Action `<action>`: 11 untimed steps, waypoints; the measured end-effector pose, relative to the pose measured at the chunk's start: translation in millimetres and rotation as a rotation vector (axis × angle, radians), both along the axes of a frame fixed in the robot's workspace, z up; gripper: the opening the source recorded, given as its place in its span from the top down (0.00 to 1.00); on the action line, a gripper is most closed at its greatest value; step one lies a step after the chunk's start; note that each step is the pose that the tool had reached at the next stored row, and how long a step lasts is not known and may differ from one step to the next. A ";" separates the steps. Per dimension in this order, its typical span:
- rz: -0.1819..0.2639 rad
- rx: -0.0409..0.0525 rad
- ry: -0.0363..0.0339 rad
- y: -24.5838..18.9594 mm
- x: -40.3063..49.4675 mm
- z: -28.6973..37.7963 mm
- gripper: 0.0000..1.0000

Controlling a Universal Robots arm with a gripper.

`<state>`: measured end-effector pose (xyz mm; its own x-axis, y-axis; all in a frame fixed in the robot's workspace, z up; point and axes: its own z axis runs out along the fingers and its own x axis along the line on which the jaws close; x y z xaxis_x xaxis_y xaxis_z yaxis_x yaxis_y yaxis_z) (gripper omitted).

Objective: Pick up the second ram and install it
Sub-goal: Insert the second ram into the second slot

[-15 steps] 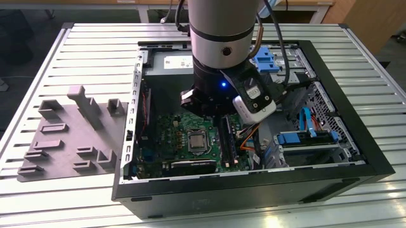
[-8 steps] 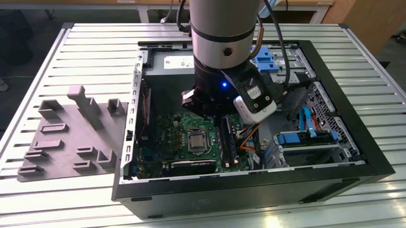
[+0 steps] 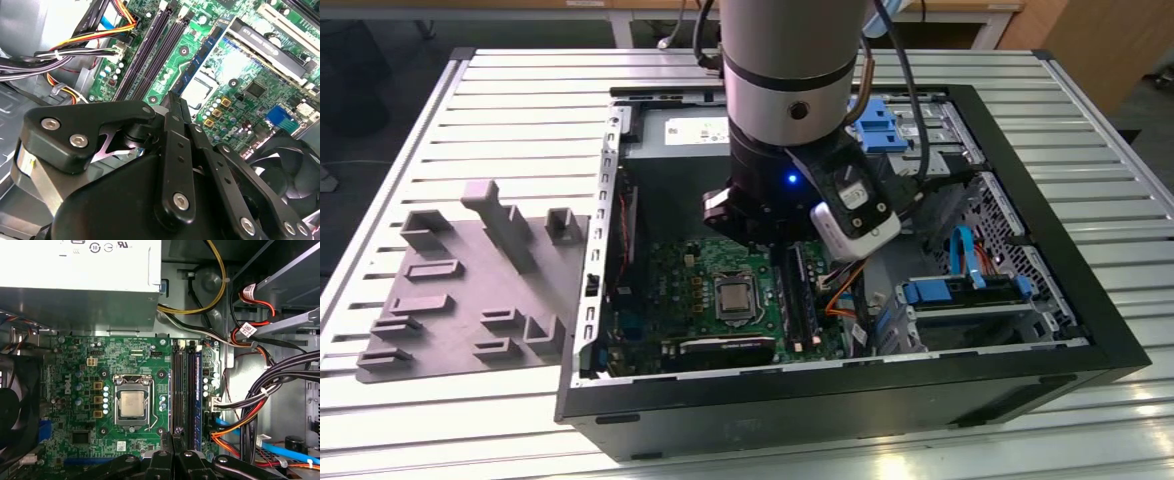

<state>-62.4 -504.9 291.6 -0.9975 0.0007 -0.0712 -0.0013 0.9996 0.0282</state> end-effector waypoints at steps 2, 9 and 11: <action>-0.002 0.0000 0.0000 0.3 0.1 -0.5 0.88; -0.007 0.0000 0.0000 1.0 0.6 -2.8 0.88; -0.009 0.0002 -0.0001 1.4 0.7 -3.6 0.88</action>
